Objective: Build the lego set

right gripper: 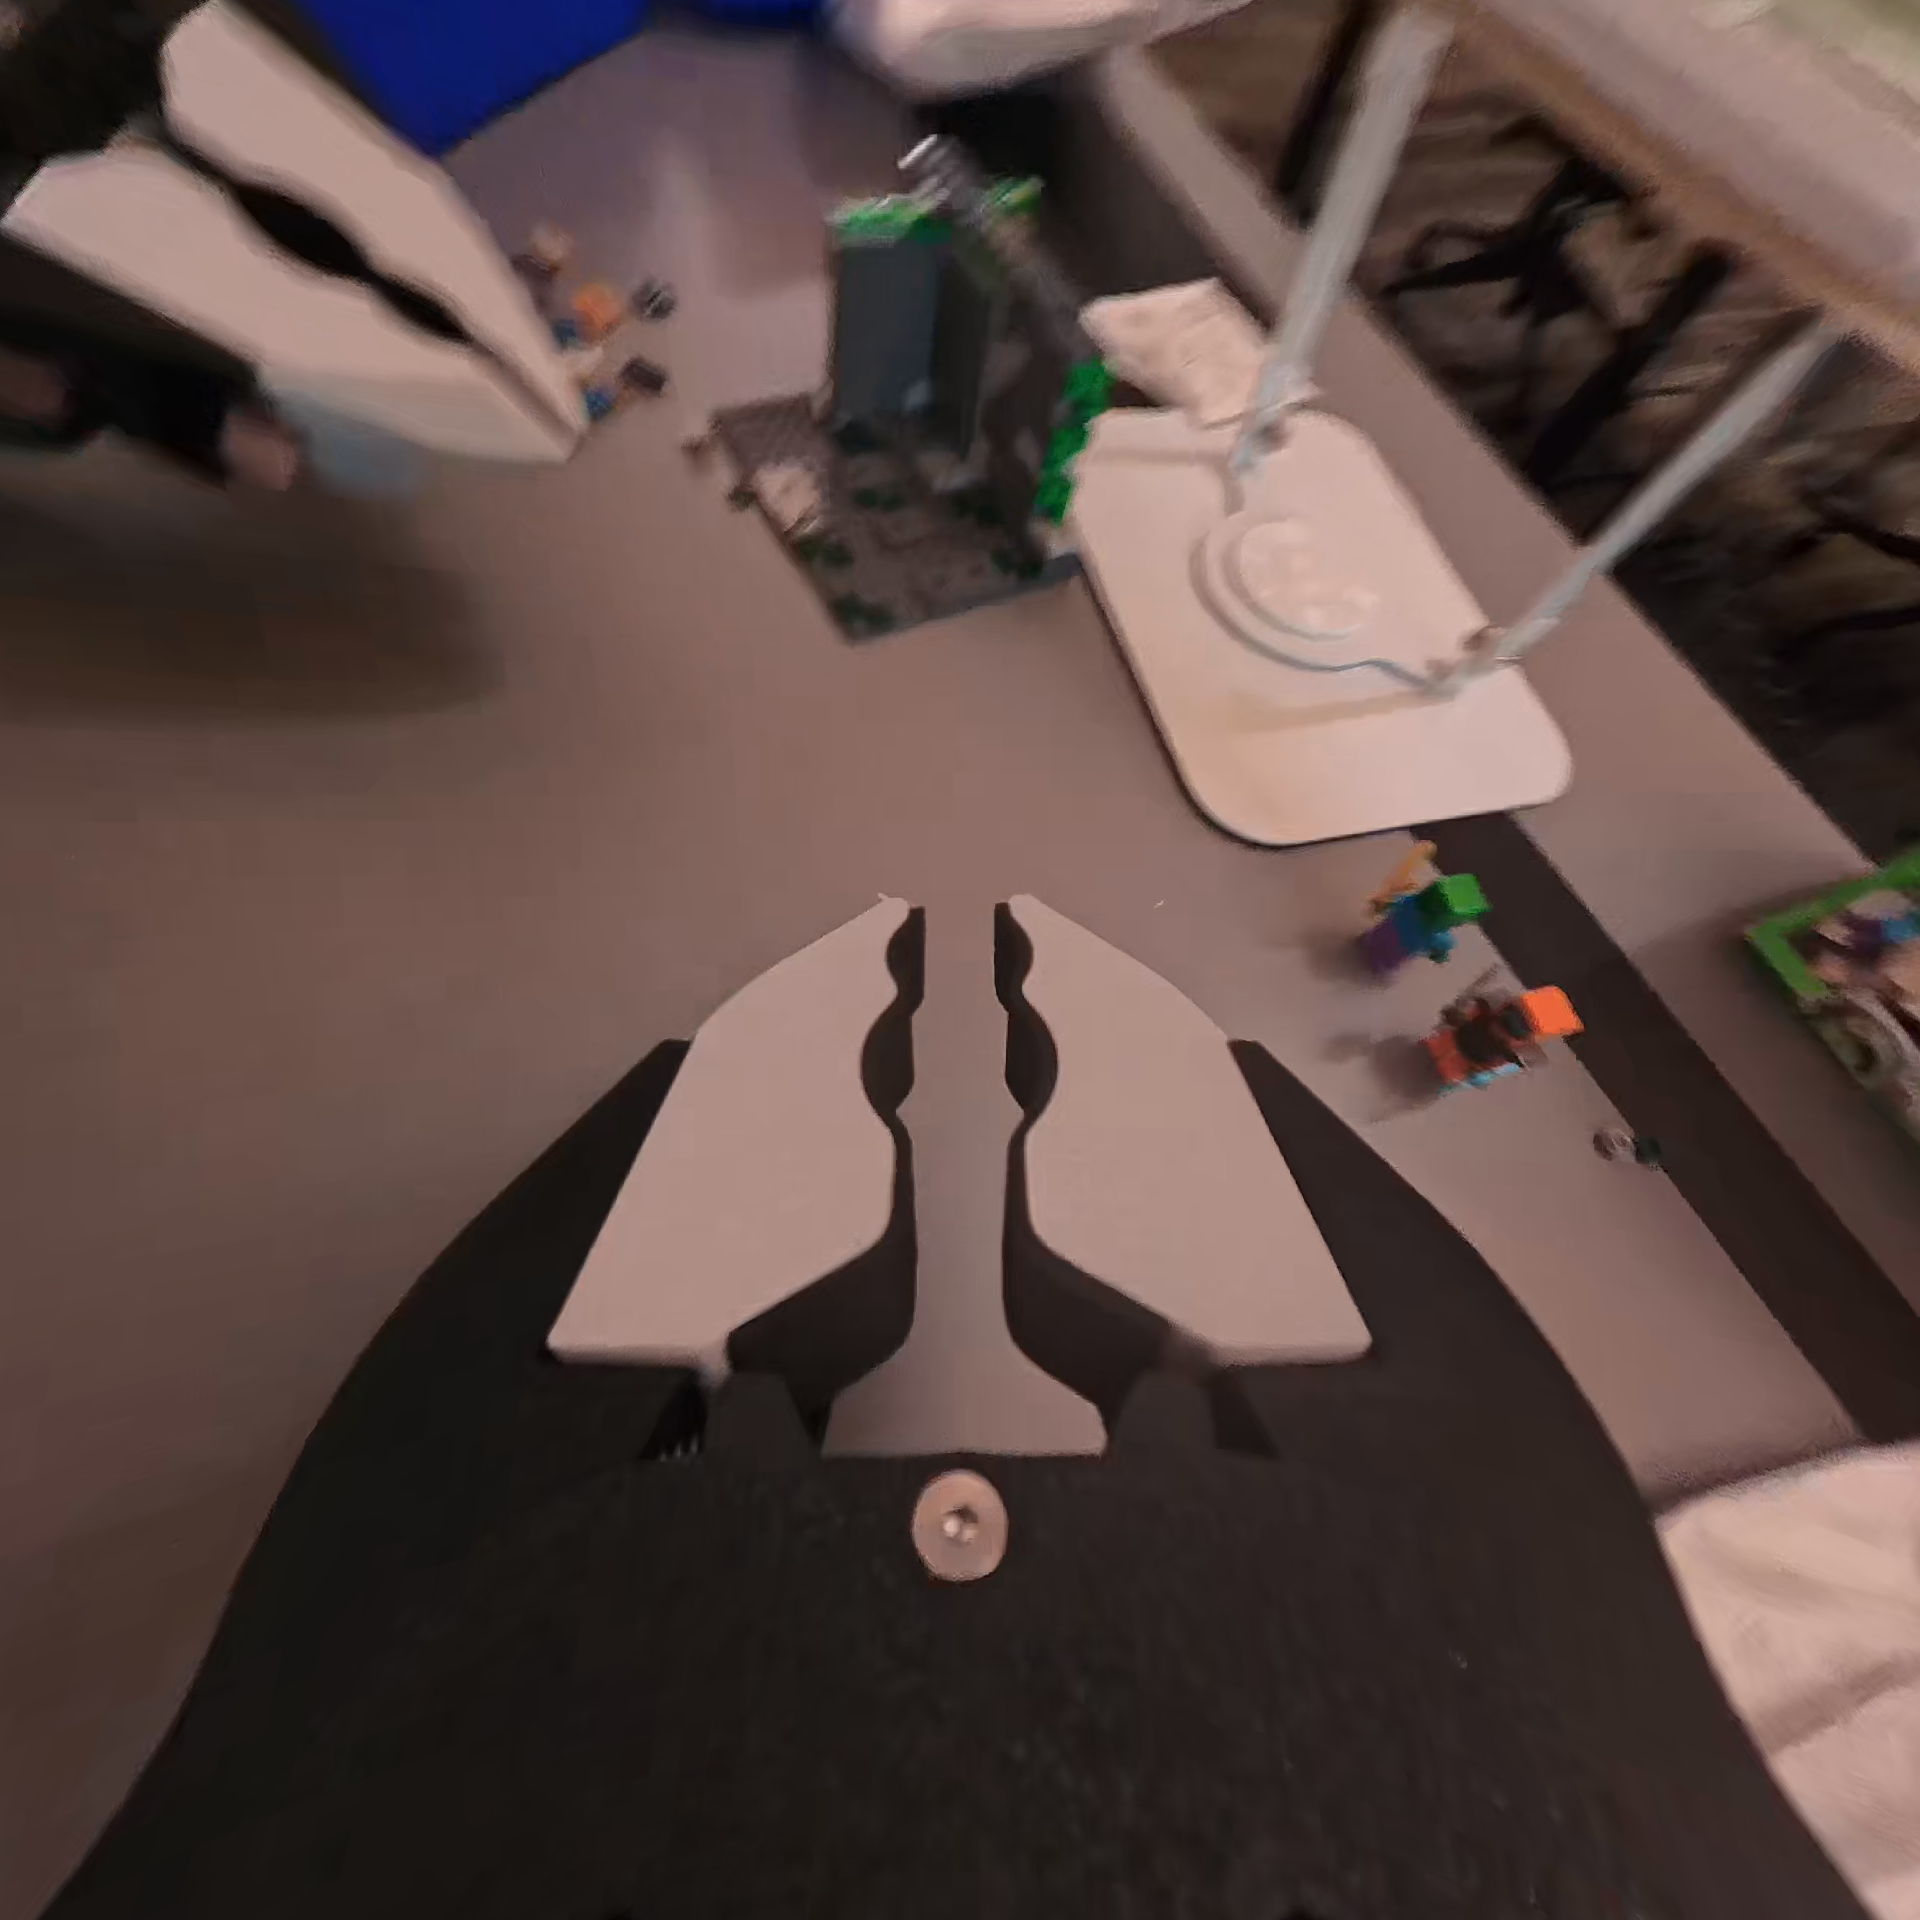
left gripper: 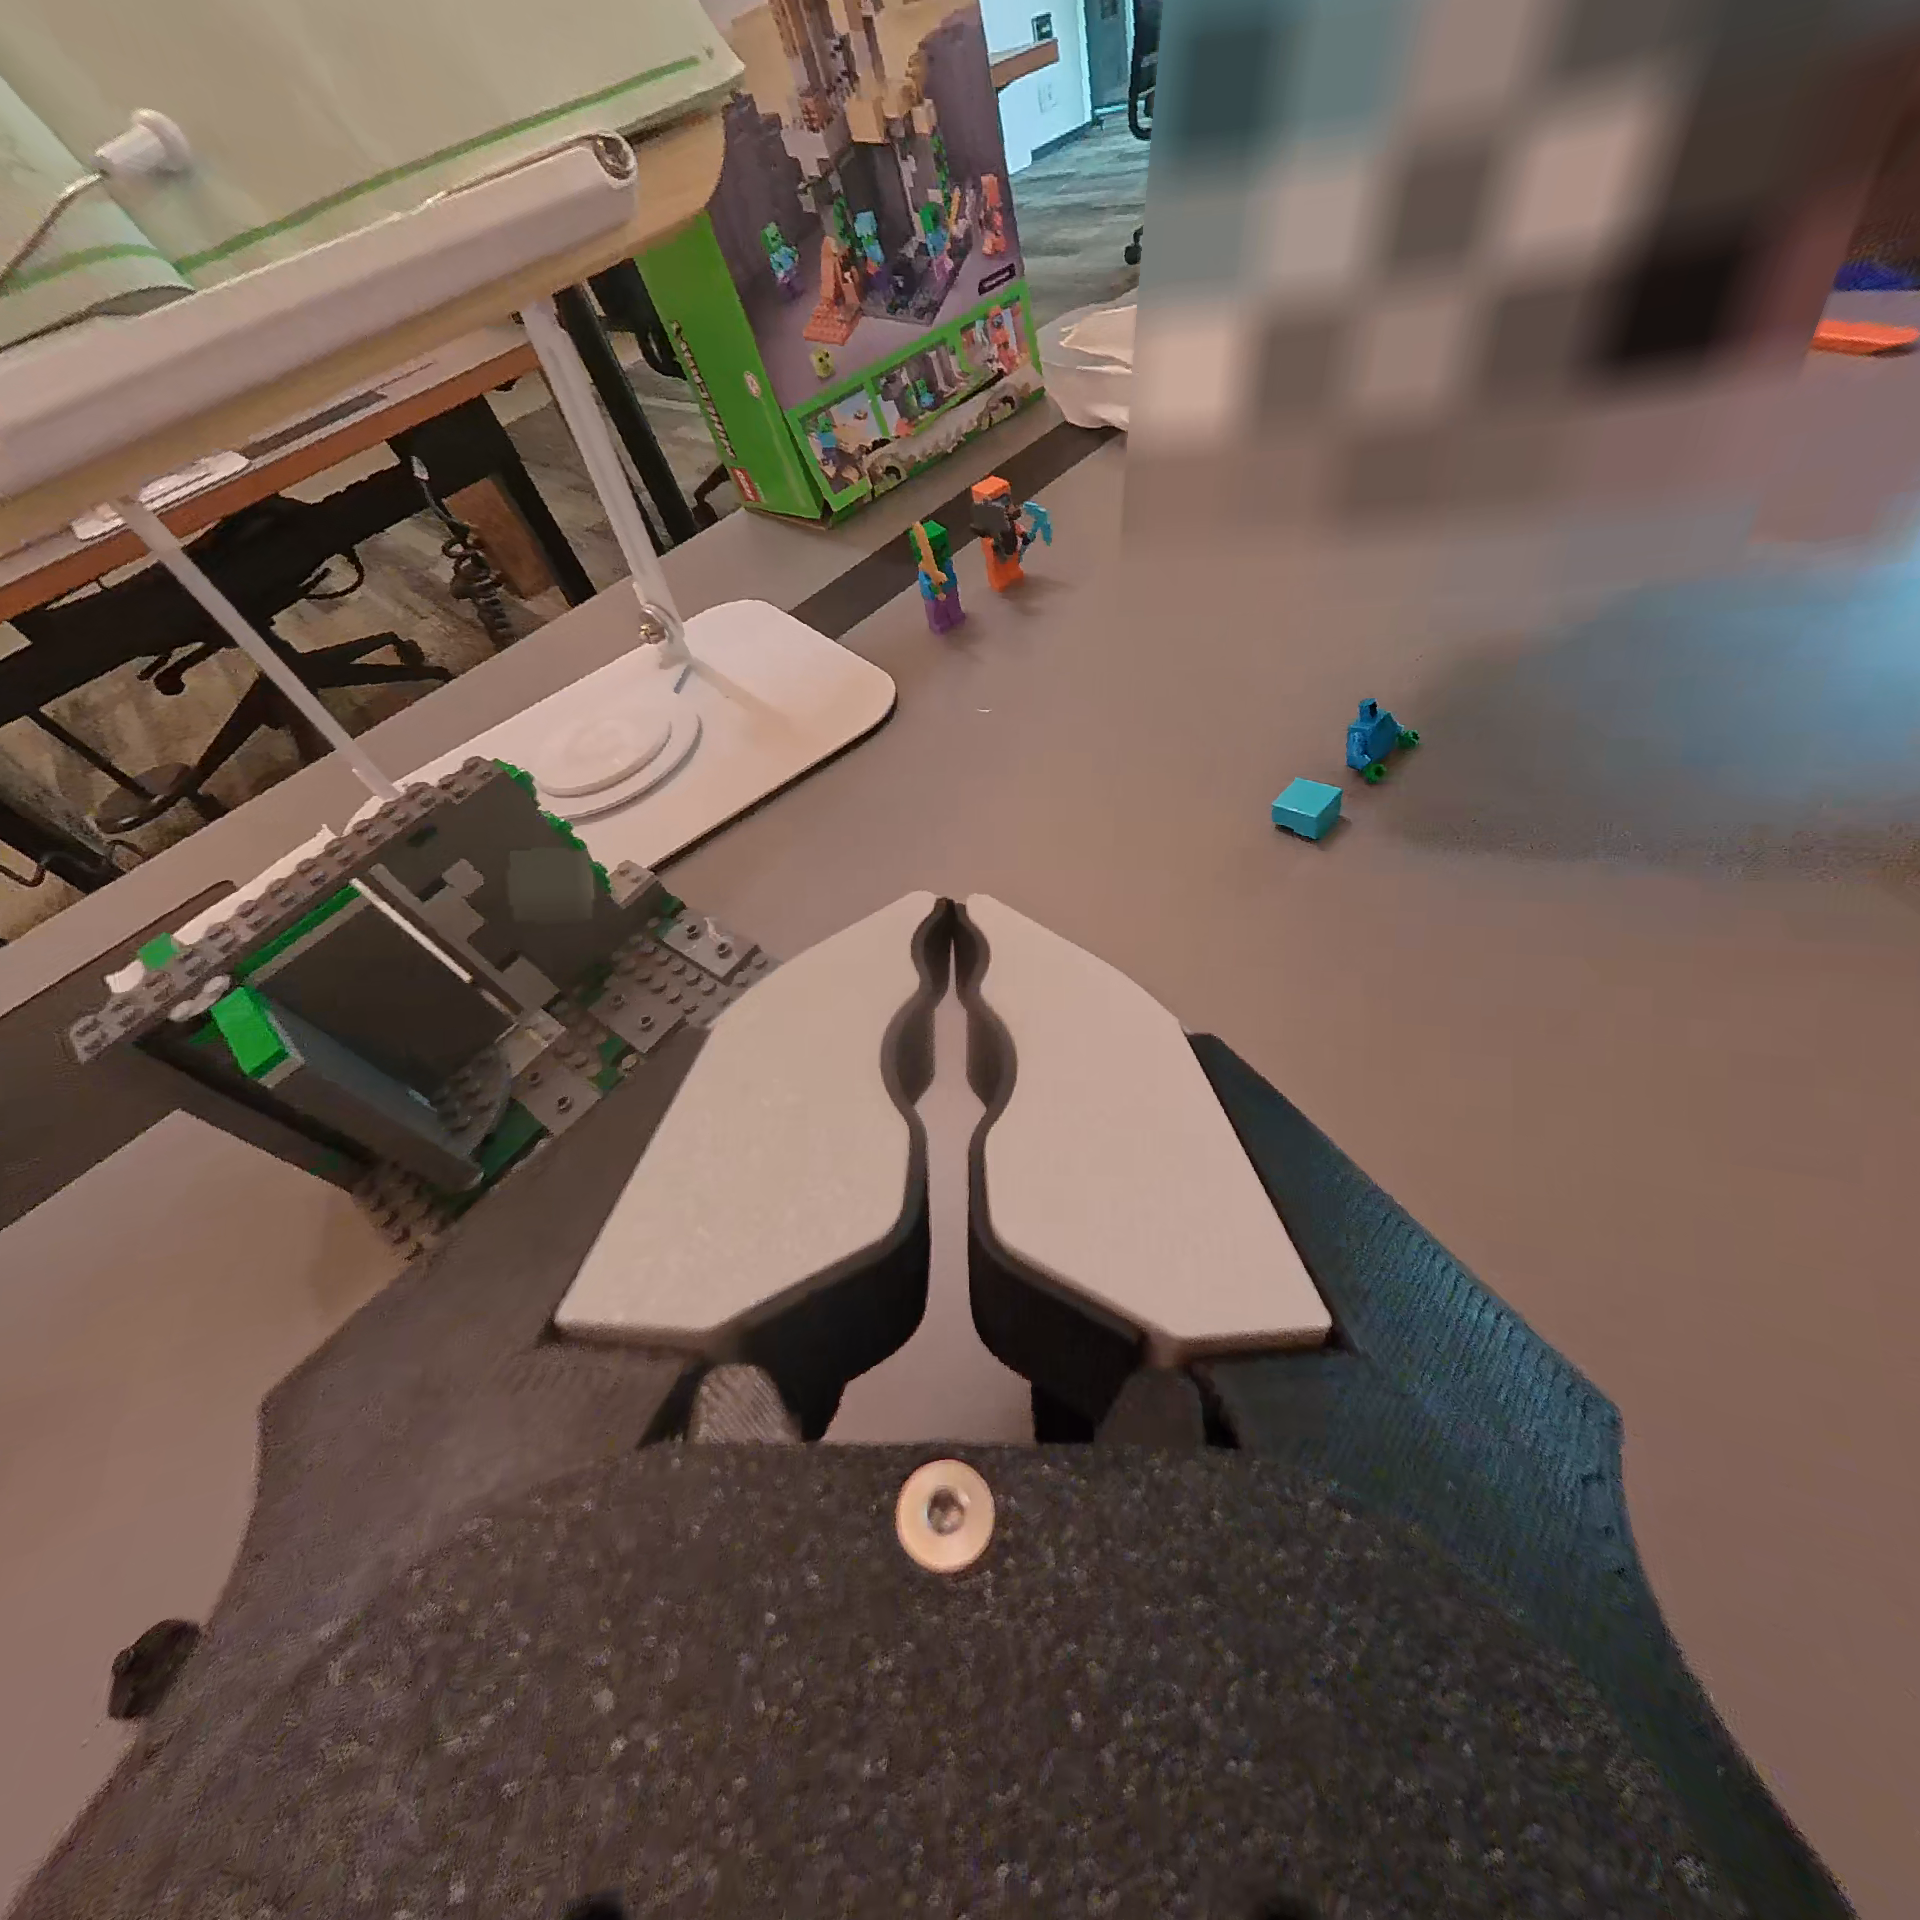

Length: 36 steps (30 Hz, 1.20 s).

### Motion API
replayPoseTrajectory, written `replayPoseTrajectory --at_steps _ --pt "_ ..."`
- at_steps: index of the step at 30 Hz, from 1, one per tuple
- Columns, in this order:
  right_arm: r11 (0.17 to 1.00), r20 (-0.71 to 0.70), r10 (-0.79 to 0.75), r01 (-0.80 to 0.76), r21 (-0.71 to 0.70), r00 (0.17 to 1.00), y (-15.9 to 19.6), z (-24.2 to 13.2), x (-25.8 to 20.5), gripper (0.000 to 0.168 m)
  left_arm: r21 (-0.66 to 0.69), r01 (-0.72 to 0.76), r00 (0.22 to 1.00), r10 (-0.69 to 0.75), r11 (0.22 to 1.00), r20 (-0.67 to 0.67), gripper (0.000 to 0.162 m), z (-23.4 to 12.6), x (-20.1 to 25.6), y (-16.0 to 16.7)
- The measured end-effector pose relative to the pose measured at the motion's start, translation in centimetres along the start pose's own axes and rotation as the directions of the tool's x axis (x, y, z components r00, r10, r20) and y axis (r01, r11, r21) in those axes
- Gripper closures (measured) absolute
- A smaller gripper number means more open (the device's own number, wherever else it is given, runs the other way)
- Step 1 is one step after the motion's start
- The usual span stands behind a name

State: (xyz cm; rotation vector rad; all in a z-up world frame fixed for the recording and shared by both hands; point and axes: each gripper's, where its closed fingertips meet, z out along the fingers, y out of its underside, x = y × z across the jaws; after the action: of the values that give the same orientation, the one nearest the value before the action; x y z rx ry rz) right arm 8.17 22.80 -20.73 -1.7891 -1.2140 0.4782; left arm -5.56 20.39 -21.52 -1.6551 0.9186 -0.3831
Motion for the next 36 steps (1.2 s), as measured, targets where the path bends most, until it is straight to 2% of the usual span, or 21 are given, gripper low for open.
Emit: replayPoseTrajectory --at_steps 3,6,8,10,16,19,22,26,29,32,36 --pt "0.979 -0.198 0.188 -0.166 0.122 0.962 -0.8 -0.1 -0.4 0.16 0.001 0.017 1.0 -0.017 1.0 0.022 0.162 -0.3 -0.5 -0.1" --pt "0.903 -0.258 0.414 -0.357 0.238 0.873 -0.8 -0.2 -2.1 0.168 0.013 0.035 0.998 -0.035 0.999 0.042 0.162 -0.7 -1.2 -0.5" --pt "0.866 -0.286 0.48 -0.394 0.309 0.83 -1.1 -0.2 -2.9 0.168 0.029 0.048 0.997 -0.05 0.998 0.052 0.162 -1.1 -1.6 -0.9" --pt "0.864 -0.324 0.47 -0.353 0.358 0.822 -1.4 -0.1 -3.1 0.168 0.046 0.074 0.995 -0.077 0.996 0.056 0.162 -1.4 -2.1 -1.4" --pt "0.898 -0.328 0.373 -0.248 0.365 0.868 -2.1 -0.6 -3.6 0.168 0.074 0.106 0.992 -0.111 0.992 0.06 0.162 -3.4 -2.6 -3.3" --pt "0.883 -0.311 0.406 -0.281 0.376 0.859 -1.6 -0.4 -3.6 0.168 0.087 0.109 0.99 -0.116 0.99 0.08 0.162 -6.6 -4.1 -4.8" --pt "0.882 -0.305 0.411 -0.289 0.373 0.859 -1.5 -0.1 -3.7 0.168 0.07 0.126 0.982 -0.134 0.99 0.136 0.162 -11.8 -7.5 -4.7" --pt "0.89 -0.314 0.396 -0.276 0.362 0.863 -1.4 0.2 -3.5 0.168 -0.075 0.093 0.945 -0.064 0.993 0.321 0.154 -20.9 -15.9 -1.8" --pt "0.899 -0.326 0.382 -0.267 0.347 0.865 -1.2 0.4 -3.4 0.168 -0.291 0.105 0.922 0.017 0.951 0.387 0.149 -27.0 -22.4 1.5" --pt "0.905 -0.329 0.374 -0.263 0.336 0.867 -1.0 0.7 -3.3 0.168 -0.503 0.13 0.945 0.048 0.855 0.325 0.147 -30.3 -26.8 5.7" --pt "0.918 -0.343 0.346 -0.239 0.316 0.874 -0.9 0.9 -3.4 0.168 -0.682 0.157 0.984 -0.055 0.714 0.169 0.143 -30.3 -28.3 11.5"
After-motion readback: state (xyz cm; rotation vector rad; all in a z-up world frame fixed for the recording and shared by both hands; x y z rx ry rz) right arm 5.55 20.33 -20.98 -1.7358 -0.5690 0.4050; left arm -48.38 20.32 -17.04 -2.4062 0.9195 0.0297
